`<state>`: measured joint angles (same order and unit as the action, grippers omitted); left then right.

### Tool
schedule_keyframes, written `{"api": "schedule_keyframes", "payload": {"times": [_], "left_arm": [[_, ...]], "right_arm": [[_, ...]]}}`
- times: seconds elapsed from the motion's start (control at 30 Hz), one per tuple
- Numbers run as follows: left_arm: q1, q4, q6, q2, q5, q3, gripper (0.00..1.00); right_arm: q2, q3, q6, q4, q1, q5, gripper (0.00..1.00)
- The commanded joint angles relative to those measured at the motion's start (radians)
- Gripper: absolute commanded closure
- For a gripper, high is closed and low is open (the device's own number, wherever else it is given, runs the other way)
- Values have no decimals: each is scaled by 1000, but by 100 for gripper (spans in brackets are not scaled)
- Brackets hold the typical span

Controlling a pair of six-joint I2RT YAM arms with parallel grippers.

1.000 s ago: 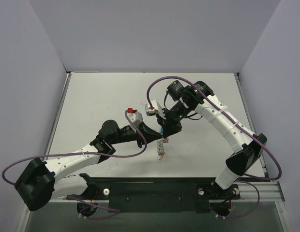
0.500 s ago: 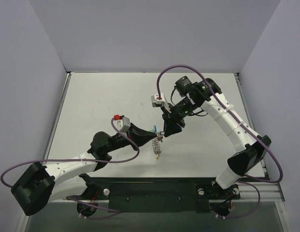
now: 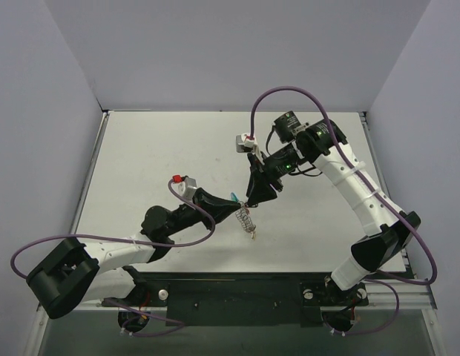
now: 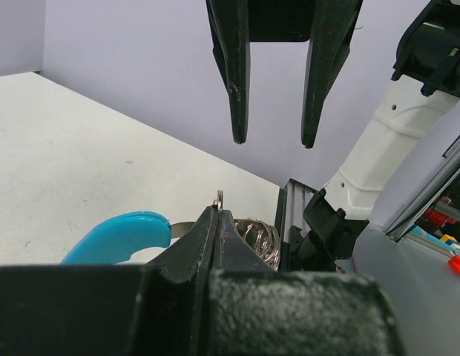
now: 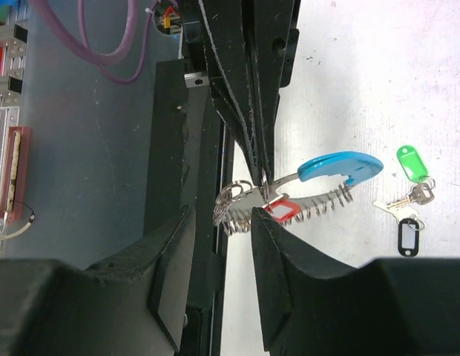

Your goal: Put the keys on the keyring

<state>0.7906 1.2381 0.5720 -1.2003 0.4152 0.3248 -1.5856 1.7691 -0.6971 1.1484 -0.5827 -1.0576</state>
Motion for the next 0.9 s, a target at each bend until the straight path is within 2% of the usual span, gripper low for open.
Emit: {"api": "schedule_keyframes", "payload": {"times": [0.0, 0.4, 0.67, 0.8, 0.87], "left_arm": [[7, 402, 19, 15, -18, 40, 100], [7, 403, 19, 36, -23, 48, 100], [6, 383, 9, 57, -24, 51, 100], [6, 382, 12, 57, -24, 54, 100], [6, 380, 9, 58, -24, 54, 100]], "right_arm": [[-16, 21, 36, -16, 3, -32, 68], [-34, -37, -15, -49, -29, 10, 69], [-48, -51, -47, -47, -42, 13, 74], [-56, -53, -54, -47, -46, 8, 82], [-54, -54, -62, -42, -51, 2, 92]]}}
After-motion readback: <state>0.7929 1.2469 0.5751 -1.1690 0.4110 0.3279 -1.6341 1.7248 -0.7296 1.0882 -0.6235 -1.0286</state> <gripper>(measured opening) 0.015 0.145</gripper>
